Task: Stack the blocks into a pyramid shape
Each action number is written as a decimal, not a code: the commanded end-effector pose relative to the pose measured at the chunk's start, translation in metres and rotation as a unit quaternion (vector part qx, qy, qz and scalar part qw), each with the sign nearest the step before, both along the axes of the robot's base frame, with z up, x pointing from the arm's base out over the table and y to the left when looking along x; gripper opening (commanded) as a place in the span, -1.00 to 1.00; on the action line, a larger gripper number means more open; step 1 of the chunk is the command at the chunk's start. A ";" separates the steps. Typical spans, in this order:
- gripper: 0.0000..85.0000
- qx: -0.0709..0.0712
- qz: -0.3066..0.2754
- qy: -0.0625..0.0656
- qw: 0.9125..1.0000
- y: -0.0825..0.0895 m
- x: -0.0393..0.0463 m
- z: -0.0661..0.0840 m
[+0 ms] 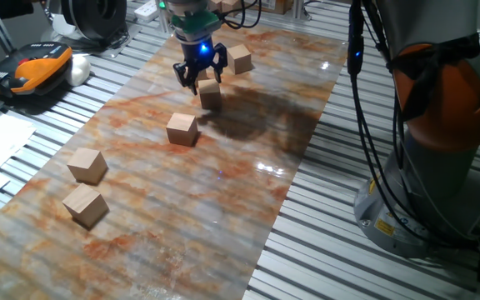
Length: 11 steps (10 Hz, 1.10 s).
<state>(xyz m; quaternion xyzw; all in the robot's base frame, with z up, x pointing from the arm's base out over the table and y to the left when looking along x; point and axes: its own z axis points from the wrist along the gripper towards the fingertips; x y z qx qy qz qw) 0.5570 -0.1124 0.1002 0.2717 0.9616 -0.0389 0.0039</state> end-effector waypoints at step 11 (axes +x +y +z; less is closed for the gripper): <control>0.60 0.001 -0.017 0.011 1.000 0.001 -0.0005 0.003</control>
